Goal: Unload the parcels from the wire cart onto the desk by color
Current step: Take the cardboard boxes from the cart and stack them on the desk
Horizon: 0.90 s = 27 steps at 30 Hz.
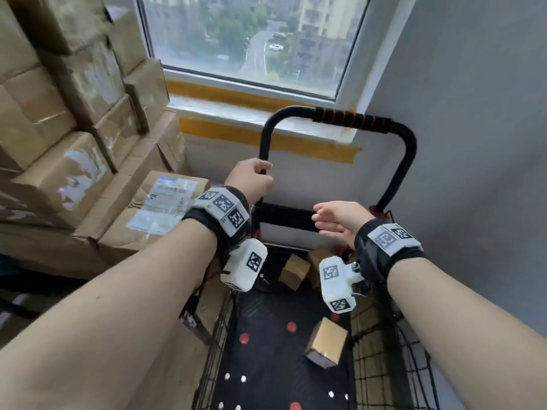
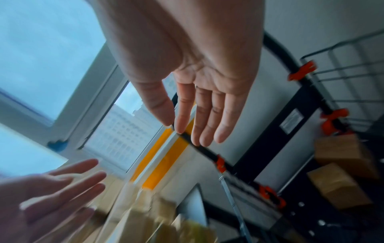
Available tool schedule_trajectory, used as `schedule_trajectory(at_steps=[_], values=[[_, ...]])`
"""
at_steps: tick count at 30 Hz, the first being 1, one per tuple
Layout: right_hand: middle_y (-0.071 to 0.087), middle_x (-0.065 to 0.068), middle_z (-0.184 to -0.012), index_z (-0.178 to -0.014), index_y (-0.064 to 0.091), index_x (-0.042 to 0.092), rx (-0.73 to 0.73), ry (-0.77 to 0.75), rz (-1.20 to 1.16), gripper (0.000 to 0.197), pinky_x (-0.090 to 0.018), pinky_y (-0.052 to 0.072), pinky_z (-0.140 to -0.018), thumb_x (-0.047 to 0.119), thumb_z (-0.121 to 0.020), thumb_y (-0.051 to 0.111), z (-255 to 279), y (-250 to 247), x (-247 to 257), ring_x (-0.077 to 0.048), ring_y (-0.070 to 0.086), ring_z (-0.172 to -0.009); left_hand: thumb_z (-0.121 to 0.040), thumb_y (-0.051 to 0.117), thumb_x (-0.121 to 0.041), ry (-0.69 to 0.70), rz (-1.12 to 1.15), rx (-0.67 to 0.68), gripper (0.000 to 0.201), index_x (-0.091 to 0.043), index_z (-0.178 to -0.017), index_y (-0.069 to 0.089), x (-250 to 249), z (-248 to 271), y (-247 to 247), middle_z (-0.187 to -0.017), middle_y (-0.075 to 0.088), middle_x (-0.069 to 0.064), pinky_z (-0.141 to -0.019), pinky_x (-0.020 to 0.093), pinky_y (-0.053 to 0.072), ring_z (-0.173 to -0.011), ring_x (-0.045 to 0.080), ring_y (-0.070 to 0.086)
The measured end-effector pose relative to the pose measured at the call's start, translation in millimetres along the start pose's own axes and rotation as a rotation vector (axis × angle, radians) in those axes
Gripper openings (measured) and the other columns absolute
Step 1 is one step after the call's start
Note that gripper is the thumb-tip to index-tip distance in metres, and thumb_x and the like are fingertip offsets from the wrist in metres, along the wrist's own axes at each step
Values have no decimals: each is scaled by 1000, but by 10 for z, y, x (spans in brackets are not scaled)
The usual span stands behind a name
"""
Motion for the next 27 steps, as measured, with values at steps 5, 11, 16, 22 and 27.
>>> schedule_trajectory(at_steps=[5, 11, 16, 22, 27], values=[[63, -5, -91, -92, 62, 10, -91, 151, -53, 9, -32, 49, -89, 15, -93, 54, -387, -632, -514, -18, 59, -92, -85, 58, -9, -72, -16, 127, 35, -17, -119, 63, 154, -235, 805, -118, 64, 0, -89, 16, 38, -112, 15, 57], [63, -4, -88, -102, 62, 10, -122, 337, -102, 14, -33, 47, -94, 14, -94, 51, -841, -1091, -1298, -17, 60, -90, -84, 59, -5, -293, 57, 198, 29, -9, -113, 67, 693, -500, 1683, -99, 69, 10, -82, 26, 43, -99, 24, 60], [66, -12, -109, -119, 60, 3, -153, 443, -155, 28, -33, 45, -93, 12, -94, 51, -1184, -1264, -1794, -20, 56, -99, -85, 58, -5, -404, 65, 262, 27, -10, -110, 68, 1125, -640, 2233, -114, 65, 13, -93, 31, 44, -108, 22, 57], [60, -14, -126, -120, 58, -2, -158, 569, -166, 29, -35, 43, -100, 10, -95, 50, -1484, -1266, -2332, -24, 56, -120, -86, 58, -4, -536, 87, 329, 24, -11, -107, 67, 1607, -701, 2751, -94, 58, 6, -70, 27, 41, -92, 19, 52], [50, -22, -137, -129, 49, -7, -115, 664, -90, 37, -39, 37, -109, 7, -95, 46, -1764, -1089, -2883, -31, 47, -129, -84, 61, -11, -659, 116, 355, 23, -13, -106, 68, 2141, -625, 3213, -101, 64, 6, -70, 27, 42, -95, 20, 56]])
Point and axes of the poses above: each hand's wrist, its own z-axis away from the middle knuckle, its own y-axis out of the palm, x = y × z, the point moved 1 cm from there along -z, towards the middle knuckle
